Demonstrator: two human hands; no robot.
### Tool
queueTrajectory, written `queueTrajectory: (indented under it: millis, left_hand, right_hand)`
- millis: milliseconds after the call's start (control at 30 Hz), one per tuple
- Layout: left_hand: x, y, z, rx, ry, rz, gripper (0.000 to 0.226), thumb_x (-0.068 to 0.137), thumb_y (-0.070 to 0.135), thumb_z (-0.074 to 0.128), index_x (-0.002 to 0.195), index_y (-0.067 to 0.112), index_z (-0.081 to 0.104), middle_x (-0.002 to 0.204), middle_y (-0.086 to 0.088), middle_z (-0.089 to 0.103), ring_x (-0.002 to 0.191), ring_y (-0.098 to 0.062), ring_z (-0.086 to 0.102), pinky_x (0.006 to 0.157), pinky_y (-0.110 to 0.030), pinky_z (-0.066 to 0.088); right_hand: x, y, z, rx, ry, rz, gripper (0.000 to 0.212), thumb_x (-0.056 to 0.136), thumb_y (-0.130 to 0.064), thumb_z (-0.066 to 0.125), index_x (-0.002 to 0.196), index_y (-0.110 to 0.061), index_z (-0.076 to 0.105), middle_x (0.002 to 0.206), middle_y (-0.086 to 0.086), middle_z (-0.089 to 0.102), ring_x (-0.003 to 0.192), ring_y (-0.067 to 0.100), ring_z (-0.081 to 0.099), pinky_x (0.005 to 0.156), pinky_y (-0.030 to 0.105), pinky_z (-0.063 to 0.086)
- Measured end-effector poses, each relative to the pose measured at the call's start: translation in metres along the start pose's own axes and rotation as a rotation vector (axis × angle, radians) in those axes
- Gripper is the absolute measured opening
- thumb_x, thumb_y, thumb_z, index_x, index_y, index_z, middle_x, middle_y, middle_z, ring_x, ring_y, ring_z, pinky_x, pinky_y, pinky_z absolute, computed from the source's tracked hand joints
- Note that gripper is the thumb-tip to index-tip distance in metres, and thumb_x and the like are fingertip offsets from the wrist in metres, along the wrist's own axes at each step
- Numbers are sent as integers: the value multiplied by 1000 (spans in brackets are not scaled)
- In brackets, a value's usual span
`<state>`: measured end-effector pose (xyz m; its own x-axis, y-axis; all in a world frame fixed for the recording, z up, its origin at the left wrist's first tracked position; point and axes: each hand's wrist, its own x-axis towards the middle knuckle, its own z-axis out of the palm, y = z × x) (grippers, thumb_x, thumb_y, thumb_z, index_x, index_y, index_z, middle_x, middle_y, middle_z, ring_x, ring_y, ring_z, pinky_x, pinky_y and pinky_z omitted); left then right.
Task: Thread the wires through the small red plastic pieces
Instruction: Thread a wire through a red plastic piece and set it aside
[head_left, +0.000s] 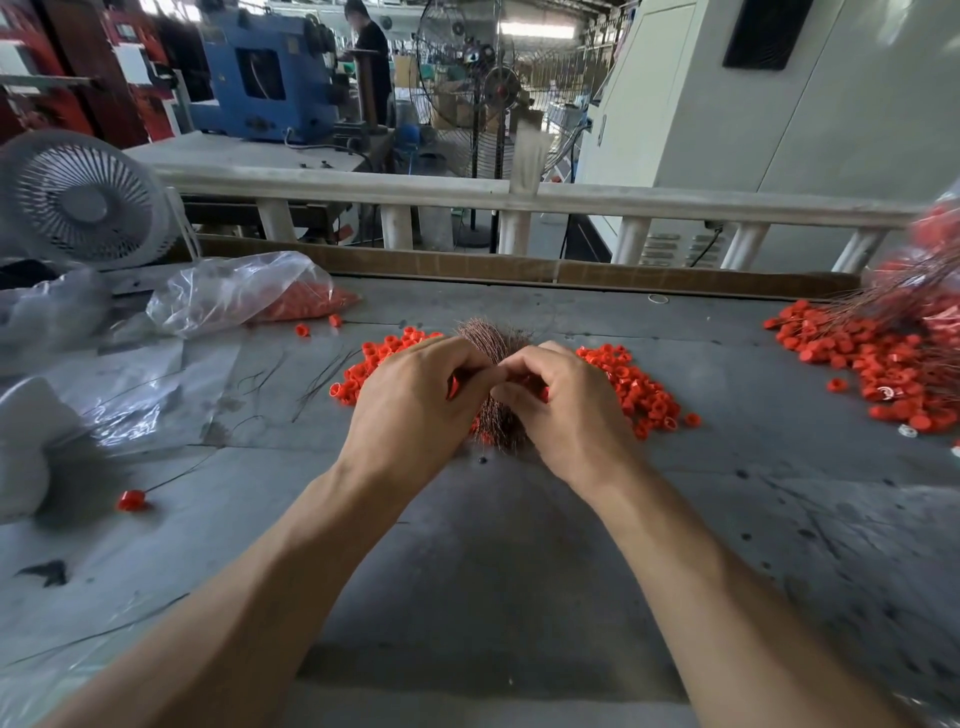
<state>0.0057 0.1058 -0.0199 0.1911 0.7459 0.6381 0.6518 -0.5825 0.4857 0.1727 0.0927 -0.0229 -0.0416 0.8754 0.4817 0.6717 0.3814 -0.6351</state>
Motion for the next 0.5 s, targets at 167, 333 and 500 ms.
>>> queueTrajectory:
  millis: [167, 333, 500]
  left_hand:
    - [1, 1, -2, -117, 73, -10, 9, 94, 31, 71, 90, 23, 74, 79, 15, 68, 76, -7, 64, 65, -26, 51]
    - [2, 0, -4, -172, 134, -59, 15, 96, 30, 69, 87, 19, 73, 73, 11, 66, 70, -9, 62, 58, -15, 42]
    - [2, -7, -1, -123, 55, -191, 16, 96, 30, 68, 83, 23, 71, 59, 16, 57, 60, 0, 54, 52, -13, 33]
  right_hand:
    - [1, -2, -1, 108, 37, -3, 4, 91, -19, 76, 93, -22, 74, 89, -11, 66, 85, 4, 62, 76, 15, 46]
    - [1, 0, 0, 266, 72, 89, 10, 96, -21, 69, 90, -28, 70, 89, -14, 72, 78, 3, 67, 72, 17, 52]
    - [5, -7, -7, 832, 226, 194, 10, 101, -6, 57, 97, -10, 64, 93, 11, 77, 94, 26, 75, 64, 32, 62]
